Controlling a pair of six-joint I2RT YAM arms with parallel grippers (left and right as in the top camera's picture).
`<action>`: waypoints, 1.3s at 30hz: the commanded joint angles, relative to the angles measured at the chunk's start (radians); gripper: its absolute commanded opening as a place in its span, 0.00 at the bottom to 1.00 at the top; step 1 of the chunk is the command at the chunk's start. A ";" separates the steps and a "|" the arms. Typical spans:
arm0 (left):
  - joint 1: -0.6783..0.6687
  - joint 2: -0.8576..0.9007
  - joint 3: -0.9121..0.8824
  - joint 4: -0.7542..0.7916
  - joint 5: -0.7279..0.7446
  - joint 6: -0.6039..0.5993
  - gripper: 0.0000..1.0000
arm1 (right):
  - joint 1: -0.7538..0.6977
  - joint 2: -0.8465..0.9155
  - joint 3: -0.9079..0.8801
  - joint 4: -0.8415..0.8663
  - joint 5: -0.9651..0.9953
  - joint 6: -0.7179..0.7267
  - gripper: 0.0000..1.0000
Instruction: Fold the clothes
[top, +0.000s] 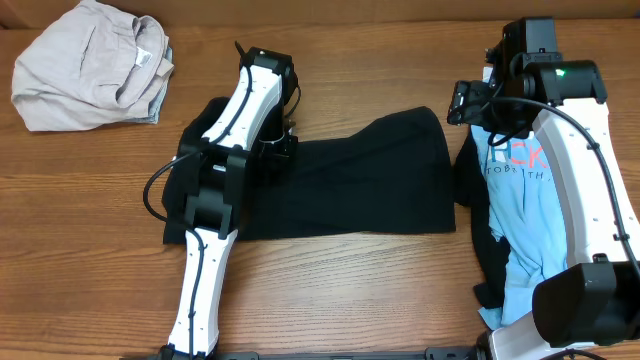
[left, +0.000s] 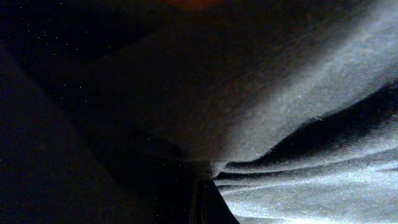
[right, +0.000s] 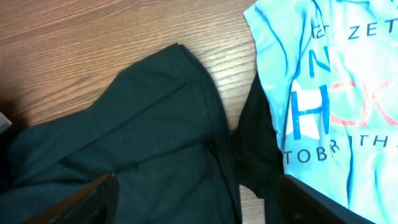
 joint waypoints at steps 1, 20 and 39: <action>0.000 -0.023 0.055 -0.003 -0.027 -0.036 0.06 | 0.000 0.004 -0.003 0.020 0.005 -0.011 0.85; 0.027 -0.068 0.351 0.079 -0.063 0.063 0.62 | 0.000 0.004 -0.003 0.028 0.001 -0.010 0.85; 0.023 0.064 0.335 0.160 -0.031 0.108 0.33 | 0.000 0.004 -0.003 0.028 0.001 -0.011 0.85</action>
